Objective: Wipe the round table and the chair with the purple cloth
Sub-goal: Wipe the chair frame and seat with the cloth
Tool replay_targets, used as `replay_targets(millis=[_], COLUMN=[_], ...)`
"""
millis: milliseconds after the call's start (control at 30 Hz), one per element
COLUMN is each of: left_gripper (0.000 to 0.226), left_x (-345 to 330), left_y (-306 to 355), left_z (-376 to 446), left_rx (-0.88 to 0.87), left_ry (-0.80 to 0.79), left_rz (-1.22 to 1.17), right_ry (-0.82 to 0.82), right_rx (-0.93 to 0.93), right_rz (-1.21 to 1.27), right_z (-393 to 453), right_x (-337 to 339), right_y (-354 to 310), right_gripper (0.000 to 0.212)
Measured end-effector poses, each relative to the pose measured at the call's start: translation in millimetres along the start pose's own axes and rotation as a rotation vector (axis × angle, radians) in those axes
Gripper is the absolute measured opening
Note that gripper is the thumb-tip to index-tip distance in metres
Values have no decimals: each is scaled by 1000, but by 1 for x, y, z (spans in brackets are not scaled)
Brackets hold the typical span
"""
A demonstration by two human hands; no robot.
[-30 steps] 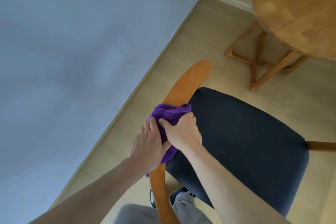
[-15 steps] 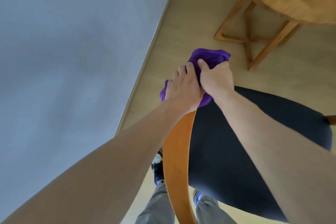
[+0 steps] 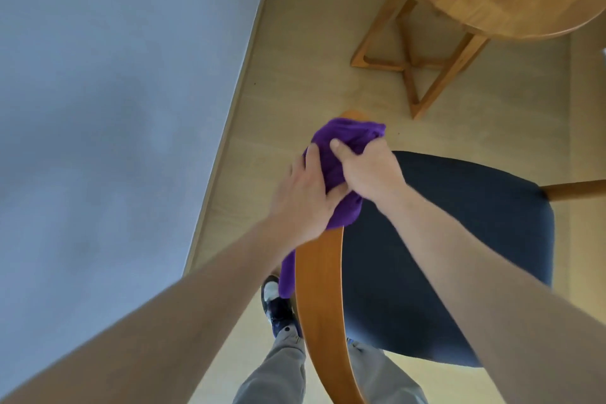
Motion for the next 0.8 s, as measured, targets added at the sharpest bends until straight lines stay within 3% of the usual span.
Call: replay_targets(millis=[200,367,533,700,800], left_gripper=[68,68,66,57,65], left_x=[4,-6,-24,-24,-20], left_y=[8,-11,-15,-10,1], left_z=[47,-33,-122,-156,-158], left_rx=[-41,-31,74,150,174], left_ry=[18,67,-18,-32,16], left_rz=[1,-50,-150,-149,-130], right_ry=[73,3,-106,-53,-40], right_rx=[55,69,46,75,83], right_rz=[118,81,-39,-84,-53], right_z=[16,-48,-107,-136,-136], right_x=[11,-14,-33,-37,-31], right_y=[-19,21,67,93,95], right_gripper=[58,65,60,56,44])
Point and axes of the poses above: each hand's wrist, its own z-axis towards the middle knuckle, its own x-axis out of the back of the hand, y = z × x, the point moved 4 cm from there along z, towards the middle knuckle, and after that the axes turned 7 degrees about -x, right-handed, at the moved point
